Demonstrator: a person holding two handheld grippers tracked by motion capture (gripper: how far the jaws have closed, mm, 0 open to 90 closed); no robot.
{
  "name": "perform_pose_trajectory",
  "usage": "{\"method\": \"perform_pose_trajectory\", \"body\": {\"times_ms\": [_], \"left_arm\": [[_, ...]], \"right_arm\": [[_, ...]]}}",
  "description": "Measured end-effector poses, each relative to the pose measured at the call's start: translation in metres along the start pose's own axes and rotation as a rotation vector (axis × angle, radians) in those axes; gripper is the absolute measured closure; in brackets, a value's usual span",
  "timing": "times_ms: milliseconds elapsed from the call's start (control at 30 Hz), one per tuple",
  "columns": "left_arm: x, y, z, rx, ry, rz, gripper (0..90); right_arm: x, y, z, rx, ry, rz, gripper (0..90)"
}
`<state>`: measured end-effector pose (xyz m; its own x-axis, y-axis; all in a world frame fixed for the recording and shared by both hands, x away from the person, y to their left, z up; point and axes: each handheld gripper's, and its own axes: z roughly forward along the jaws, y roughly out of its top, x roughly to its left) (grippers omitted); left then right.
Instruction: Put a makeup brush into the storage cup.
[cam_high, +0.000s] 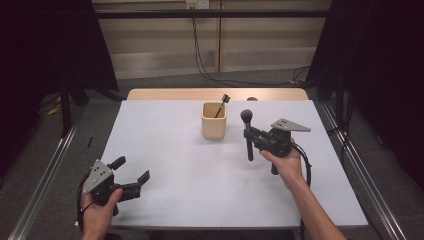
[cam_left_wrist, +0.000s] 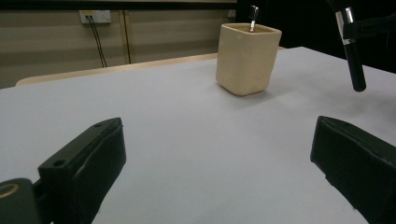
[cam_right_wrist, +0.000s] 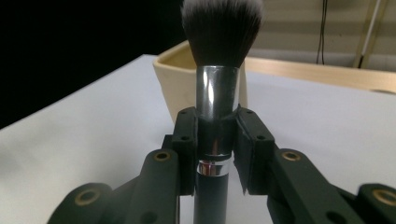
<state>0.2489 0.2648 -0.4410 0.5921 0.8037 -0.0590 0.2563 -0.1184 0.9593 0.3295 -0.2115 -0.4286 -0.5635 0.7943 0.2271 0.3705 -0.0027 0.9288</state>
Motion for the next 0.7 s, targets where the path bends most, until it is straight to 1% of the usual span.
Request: {"method": "perform_pose_trajectory", "body": {"times_ms": [33, 100, 133, 167, 200, 233, 333, 367, 567, 700], "left_arm": [[-0.001, 0.0, 0.0, -0.003, -0.002, -0.002, 3.3], [-0.002, 0.0, 0.0, -0.003, -0.007, 0.007, 3.3], [-0.002, 0.0, 0.0, -0.003, -0.009, 0.005, 3.3], [-0.002, 0.0, 0.0, -0.003, -0.008, 0.007, 3.3], [-0.001, 0.0, 0.0, -0.005, -0.004, 0.002, 3.3], [-0.001, 0.0, 0.0, -0.005, -0.004, -0.001, 3.3], [-0.001, 0.0, 0.0, -0.004, -0.002, 0.001, 3.3], [-0.001, 0.0, 0.0, -0.002, -0.004, 0.001, 3.3], [-0.004, 0.0, 0.0, -0.006, -0.015, 0.006, 3.2], [-0.004, 0.0, 0.0, -0.007, -0.013, 0.005, 3.2]], "right_arm": [[0.0, 0.001, -0.001, -0.017, 0.012, -0.001, 71.7], [0.001, 0.003, -0.003, -0.043, 0.011, -0.017, 71.7], [0.001, 0.005, -0.006, -0.074, 0.016, -0.011, 71.7], [0.001, 0.005, -0.006, -0.074, 0.016, -0.011, 71.7], [0.0, 0.007, -0.008, -0.103, 0.019, -0.013, 71.7], [0.0, 0.007, -0.008, -0.103, 0.019, -0.013, 71.7], [0.001, 0.009, -0.011, -0.12, 0.034, -0.033, 71.8], [0.001, 0.009, -0.011, -0.125, 0.031, -0.04, 71.8], [0.001, 0.012, -0.013, -0.149, 0.027, -0.037, 71.7], [0.003, 0.016, -0.014, -0.16, 0.036, -0.044, 71.8]]}}
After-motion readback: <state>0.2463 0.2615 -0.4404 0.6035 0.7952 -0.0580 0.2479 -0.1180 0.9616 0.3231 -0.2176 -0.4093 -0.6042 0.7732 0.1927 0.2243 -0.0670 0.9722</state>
